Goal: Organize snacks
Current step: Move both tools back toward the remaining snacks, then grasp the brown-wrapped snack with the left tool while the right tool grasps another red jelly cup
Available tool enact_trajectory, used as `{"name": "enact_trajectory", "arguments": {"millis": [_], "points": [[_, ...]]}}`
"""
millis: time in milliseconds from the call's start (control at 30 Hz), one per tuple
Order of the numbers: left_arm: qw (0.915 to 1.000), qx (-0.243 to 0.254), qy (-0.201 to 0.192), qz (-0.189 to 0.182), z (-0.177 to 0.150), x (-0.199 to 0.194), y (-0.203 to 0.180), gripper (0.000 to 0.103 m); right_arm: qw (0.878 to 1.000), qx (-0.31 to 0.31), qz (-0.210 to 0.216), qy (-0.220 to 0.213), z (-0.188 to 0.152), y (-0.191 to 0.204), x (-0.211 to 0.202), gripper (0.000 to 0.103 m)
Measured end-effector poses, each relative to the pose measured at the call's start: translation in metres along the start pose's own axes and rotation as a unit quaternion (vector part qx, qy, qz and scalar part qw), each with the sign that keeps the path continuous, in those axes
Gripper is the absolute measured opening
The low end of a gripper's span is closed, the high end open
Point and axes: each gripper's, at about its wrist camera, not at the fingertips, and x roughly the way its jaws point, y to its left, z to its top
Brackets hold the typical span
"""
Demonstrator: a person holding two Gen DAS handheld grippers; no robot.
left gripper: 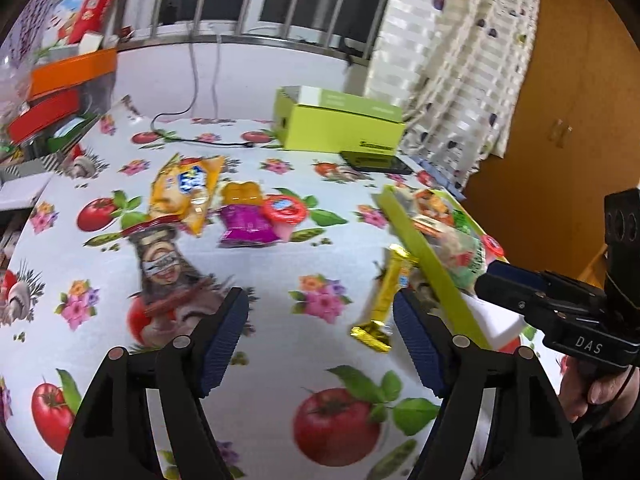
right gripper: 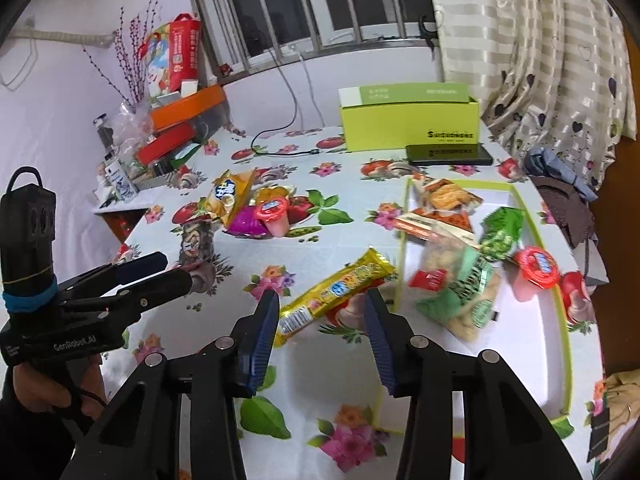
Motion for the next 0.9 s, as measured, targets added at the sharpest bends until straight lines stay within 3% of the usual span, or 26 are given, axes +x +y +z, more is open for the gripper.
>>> {"name": "enact_trajectory", "arguments": {"millis": [333, 533, 900], "points": [[0.9948, -0.071, 0.003, 0.073, 0.012, 0.009, 0.073, 0.073, 0.999, -0.030, 0.016, 0.022, 0.025, 0.017, 0.042, 0.053], [0.9889, -0.110, 0.004, 0.100, 0.021, 0.027, 0.108, 0.073, 0.999, -0.031, 0.020, 0.032, 0.042, 0.026, 0.071, 0.054], [0.9838, -0.126, 0.038, 0.122, 0.037, 0.084, 0.128, 0.073, 0.998, -0.040, 0.024, 0.042, 0.071, 0.043, 0.115, 0.054]]}}
